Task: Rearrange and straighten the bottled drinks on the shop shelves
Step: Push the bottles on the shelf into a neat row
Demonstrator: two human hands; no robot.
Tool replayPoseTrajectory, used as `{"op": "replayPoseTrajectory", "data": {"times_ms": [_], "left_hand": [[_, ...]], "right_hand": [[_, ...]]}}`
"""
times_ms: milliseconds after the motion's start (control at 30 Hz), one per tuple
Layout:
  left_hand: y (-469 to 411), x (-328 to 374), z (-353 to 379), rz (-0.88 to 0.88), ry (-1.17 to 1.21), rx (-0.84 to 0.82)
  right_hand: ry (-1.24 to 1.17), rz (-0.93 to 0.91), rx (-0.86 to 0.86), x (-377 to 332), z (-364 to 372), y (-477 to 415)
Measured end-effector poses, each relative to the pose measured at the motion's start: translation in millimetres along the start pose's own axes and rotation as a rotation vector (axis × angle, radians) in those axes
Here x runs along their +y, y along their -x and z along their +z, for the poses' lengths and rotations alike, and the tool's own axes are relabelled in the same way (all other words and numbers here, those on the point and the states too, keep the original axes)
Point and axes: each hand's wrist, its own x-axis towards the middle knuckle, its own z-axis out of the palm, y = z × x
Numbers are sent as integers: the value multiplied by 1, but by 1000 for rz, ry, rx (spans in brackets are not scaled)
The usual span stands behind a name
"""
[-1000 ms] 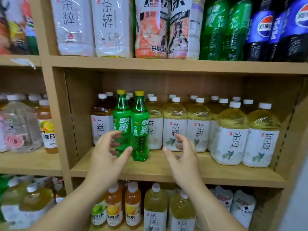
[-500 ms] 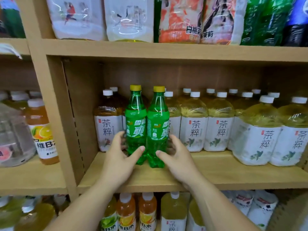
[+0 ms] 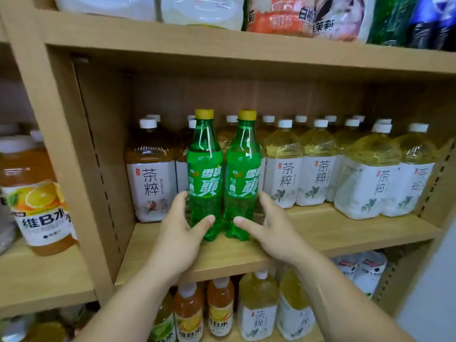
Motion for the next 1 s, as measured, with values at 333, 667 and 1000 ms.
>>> {"op": "replayPoseTrajectory", "data": {"times_ms": [333, 667, 1000], "left_hand": [[11, 11, -6, 65, 10, -81], [50, 63, 26, 160, 34, -66], [90, 180, 91, 470, 68, -94]], "right_hand": [[-2, -23, 58, -8, 1, 15], [-217, -79, 41, -9, -71, 55], [-377, -202, 202, -11, -207, 93]]}}
